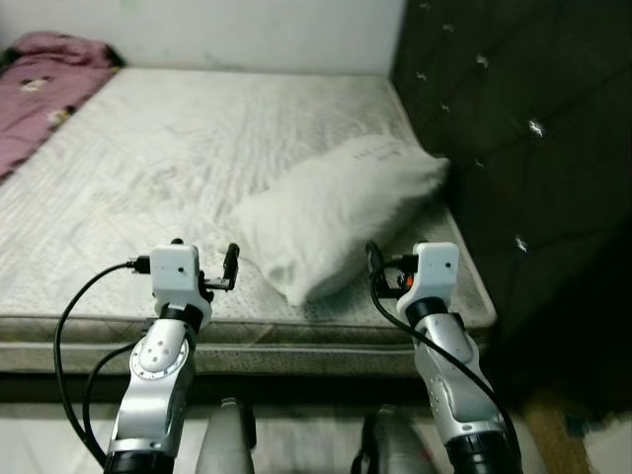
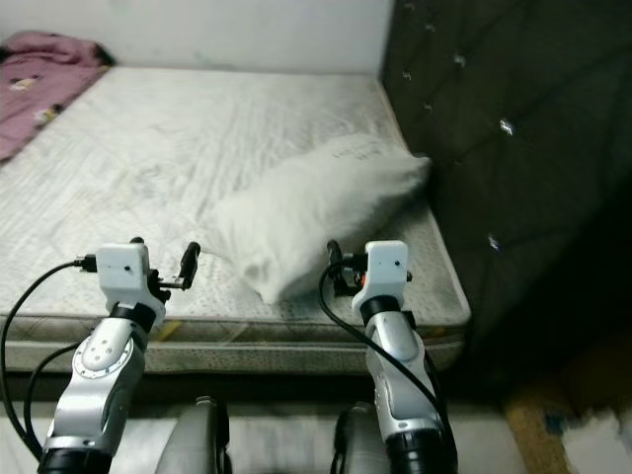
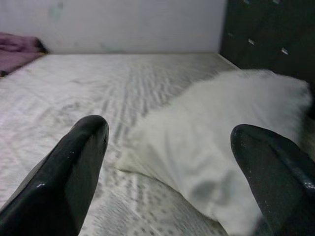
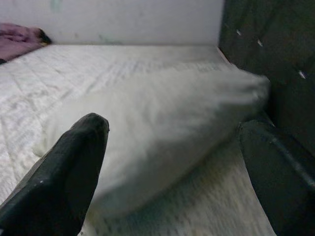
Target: Clean up the room
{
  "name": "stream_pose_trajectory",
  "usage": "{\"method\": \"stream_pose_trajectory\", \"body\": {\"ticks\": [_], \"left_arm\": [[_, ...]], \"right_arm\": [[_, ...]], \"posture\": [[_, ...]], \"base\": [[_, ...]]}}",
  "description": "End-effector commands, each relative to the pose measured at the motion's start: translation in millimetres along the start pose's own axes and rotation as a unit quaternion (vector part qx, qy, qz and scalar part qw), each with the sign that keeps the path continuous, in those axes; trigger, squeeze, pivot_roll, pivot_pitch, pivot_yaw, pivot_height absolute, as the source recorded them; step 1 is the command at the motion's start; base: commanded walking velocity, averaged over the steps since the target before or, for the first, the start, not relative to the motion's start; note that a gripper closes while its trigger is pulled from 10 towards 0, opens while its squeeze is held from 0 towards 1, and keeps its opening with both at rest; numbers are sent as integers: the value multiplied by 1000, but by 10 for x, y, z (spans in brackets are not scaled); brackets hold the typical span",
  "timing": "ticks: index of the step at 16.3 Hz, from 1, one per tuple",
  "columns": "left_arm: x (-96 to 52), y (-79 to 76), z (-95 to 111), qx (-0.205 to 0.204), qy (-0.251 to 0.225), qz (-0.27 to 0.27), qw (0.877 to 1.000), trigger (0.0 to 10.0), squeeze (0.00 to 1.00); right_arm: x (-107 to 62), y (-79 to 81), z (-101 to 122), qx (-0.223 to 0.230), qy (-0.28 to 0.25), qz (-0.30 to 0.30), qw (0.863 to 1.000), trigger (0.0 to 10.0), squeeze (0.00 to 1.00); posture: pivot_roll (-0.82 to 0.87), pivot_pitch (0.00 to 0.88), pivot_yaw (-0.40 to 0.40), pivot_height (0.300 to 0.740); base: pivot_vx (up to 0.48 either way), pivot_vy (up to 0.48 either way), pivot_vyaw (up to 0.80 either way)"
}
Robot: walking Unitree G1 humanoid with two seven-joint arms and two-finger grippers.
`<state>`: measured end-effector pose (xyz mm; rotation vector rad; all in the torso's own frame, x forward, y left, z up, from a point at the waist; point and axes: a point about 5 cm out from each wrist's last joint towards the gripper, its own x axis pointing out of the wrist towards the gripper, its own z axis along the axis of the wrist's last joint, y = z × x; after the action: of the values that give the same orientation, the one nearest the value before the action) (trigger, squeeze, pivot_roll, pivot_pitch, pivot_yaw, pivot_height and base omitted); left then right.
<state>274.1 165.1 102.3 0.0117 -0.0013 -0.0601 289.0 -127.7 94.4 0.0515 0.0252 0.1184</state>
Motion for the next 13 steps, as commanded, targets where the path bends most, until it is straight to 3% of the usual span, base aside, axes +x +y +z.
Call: {"method": "stream_pose_trajectory", "body": {"ticks": [1, 6, 13], "left_arm": [[9, -19, 11, 3, 1, -6, 1000, 10000, 0], [9, -39, 17, -1, -2, -14, 1000, 10000, 0], [2, -53, 22, -4, -5, -22, 1000, 10000, 0]], "right_arm": [[15, 0, 10, -6, 2, 5, 1000, 10000, 0], [14, -1, 5, -7, 3, 7, 1000, 10000, 0], [18, 16, 6, 2, 2, 14, 1000, 10000, 0]], "posture": [[36, 18, 1, 633], [36, 16, 0, 633], [39, 26, -4, 633]], "base": [[0, 0, 0], [0, 0, 0], [334, 0, 0]]}}
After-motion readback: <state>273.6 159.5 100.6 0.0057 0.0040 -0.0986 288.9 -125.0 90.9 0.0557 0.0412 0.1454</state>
